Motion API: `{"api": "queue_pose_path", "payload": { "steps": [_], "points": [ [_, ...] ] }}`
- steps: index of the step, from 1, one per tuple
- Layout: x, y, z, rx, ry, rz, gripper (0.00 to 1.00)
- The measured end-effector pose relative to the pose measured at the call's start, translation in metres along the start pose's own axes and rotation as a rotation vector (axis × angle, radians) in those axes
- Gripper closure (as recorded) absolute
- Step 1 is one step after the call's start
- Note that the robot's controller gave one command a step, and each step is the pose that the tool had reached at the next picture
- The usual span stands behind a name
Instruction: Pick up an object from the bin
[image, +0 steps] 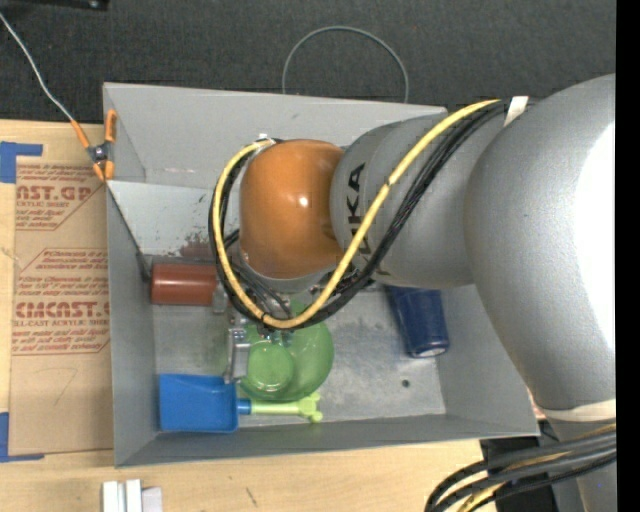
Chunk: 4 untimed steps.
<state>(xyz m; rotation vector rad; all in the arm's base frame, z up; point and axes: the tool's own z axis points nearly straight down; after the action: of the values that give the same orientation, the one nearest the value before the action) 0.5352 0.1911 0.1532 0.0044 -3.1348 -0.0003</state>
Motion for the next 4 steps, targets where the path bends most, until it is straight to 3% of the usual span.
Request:
{"api": "queue_pose_path", "payload": {
  "steps": [1,2,3,4],
  "points": [
    [-0.002,-0.001,-0.005,-0.001,-0.007,0.002,0.00],
    [0.042,-0.074,0.077,-0.001,-0.006,-0.107,0.00],
    [0.037,-0.069,0.086,0.000,-0.014,-0.192,1.00],
    [0.037,-0.062,0.084,-0.002,-0.009,-0.205,0.00]
  ]
}}
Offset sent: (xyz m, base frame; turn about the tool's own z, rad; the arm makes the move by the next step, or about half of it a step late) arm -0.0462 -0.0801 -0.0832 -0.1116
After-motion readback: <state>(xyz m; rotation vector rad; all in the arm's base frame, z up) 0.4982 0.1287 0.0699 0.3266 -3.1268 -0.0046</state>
